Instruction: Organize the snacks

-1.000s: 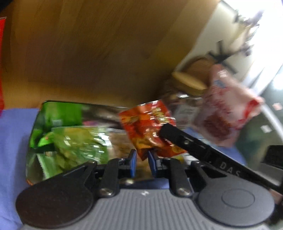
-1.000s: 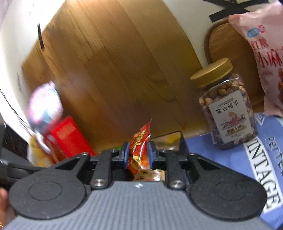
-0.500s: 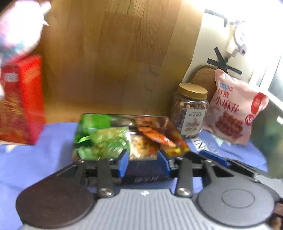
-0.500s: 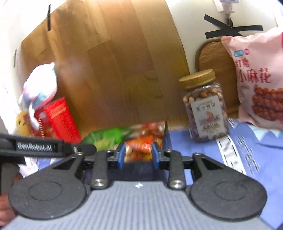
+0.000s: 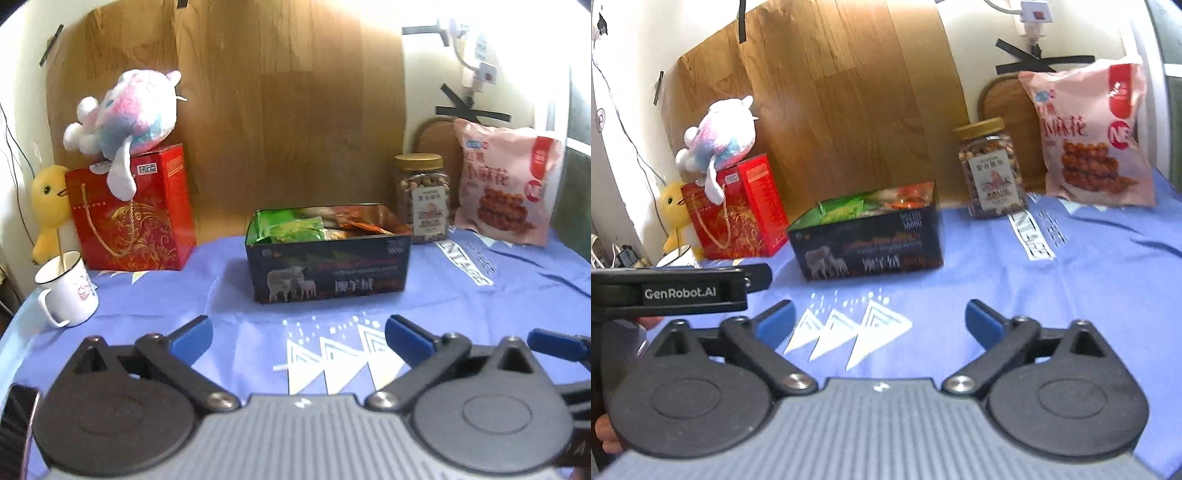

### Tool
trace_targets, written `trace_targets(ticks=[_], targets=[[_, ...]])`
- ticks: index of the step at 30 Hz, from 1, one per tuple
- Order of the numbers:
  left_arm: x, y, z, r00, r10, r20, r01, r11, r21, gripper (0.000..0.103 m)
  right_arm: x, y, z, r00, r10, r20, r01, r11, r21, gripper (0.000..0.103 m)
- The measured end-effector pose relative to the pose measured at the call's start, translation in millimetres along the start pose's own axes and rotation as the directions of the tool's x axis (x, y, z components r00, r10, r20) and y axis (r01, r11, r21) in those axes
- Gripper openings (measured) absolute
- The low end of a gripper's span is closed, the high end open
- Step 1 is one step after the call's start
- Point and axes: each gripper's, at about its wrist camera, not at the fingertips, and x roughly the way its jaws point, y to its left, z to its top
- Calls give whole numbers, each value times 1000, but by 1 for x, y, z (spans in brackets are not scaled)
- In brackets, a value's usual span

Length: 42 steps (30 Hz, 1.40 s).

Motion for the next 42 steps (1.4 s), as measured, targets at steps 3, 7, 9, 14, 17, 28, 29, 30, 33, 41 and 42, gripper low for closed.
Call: trace_targets(ticks=[3,7,9,14,17,28,29,30,33,41,42], targets=[[-14,-5,-10,1000,11,8,-11,1000,3,103,-10,1,-9,1000,8,-28,-7,1000,21,103],[-28,-9,-20,999,32,13,-32,999,2,103,-21,5,-19,999,7,-37,-6,1000,19,103],[-34,-10,-23,999,41,17,-41,999,-1,103,-27,7,-21,999,3,-33,-3,1000,14,103],[-45,-12,-27,997,67,23,-67,998,-5,103,-36,12,-23,1000,-16,-20,16,1000,-3,103],[-49,-12,-28,998,63,20,-62,998,-13,103,-39,12,-24,1000,-22,-19,22,1000,-3,103],[-56,-9,-37,997,68,30,-67,997,-30,103,-44,20,-29,994,-113,-11,113,993,-28,103],[-57,-9,-38,997,66,31,-65,997,-32,103,-43,21,-29,992,-127,-17,126,992,-29,103],[-57,-8,-39,998,63,31,-62,998,-33,103,-43,21,-30,990,-137,-23,137,990,-31,103],[-57,-7,-42,998,60,26,-59,998,-37,103,-45,23,-32,988,-152,-29,151,988,-36,103],[-57,-4,-45,999,42,7,-42,997,-71,103,-52,18,-33,983,-176,-46,175,984,-21,103],[-58,-4,-45,999,41,9,-41,996,-76,103,-54,18,-34,983,-176,-43,175,984,-19,103]])
